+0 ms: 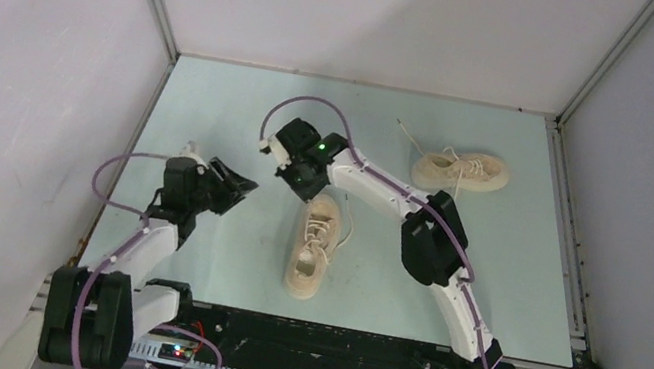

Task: Tie the shoes
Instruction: Pick up the shoelace at the center of the board, then adjust the shoe at the center of the board.

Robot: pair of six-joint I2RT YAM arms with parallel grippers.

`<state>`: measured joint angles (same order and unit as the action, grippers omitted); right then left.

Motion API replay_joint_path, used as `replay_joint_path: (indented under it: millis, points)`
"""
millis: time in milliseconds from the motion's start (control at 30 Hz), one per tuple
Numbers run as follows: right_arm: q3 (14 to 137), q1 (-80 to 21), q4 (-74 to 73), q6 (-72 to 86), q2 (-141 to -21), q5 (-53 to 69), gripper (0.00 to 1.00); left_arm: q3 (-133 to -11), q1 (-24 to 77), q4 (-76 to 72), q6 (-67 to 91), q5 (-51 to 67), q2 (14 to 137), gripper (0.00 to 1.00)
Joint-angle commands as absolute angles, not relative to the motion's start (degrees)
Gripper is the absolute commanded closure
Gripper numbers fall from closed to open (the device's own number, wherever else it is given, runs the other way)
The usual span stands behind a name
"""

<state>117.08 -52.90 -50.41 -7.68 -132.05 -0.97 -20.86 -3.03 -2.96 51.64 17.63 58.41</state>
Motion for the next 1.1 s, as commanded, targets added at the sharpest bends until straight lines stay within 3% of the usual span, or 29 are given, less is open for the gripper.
replay_joint_path:
  millis: [0,267,667,1000,1067]
  points:
    - [120.2,-49.3,-48.1,2.1,-122.1,5.9,1.0,-21.2,3.5,-25.2,49.1,30.6,61.8,0.41]
    - [117.3,-46.5,-47.7,10.1,-118.1,11.0,1.0,-18.4,11.1,-40.7,47.7,35.1,63.6,0.36]
    - [116.1,-46.8,-47.2,11.5,-116.9,12.1,1.0,-23.9,18.7,-37.3,36.2,35.3,72.0,0.35]
    - [114.4,-46.6,-47.7,14.5,-116.2,11.9,1.0,-27.6,22.4,-53.4,37.5,36.7,81.2,0.47]
    - [114.4,-46.5,-47.8,14.8,-116.1,11.4,1.0,-27.8,22.9,-54.6,37.5,37.1,82.0,0.56]
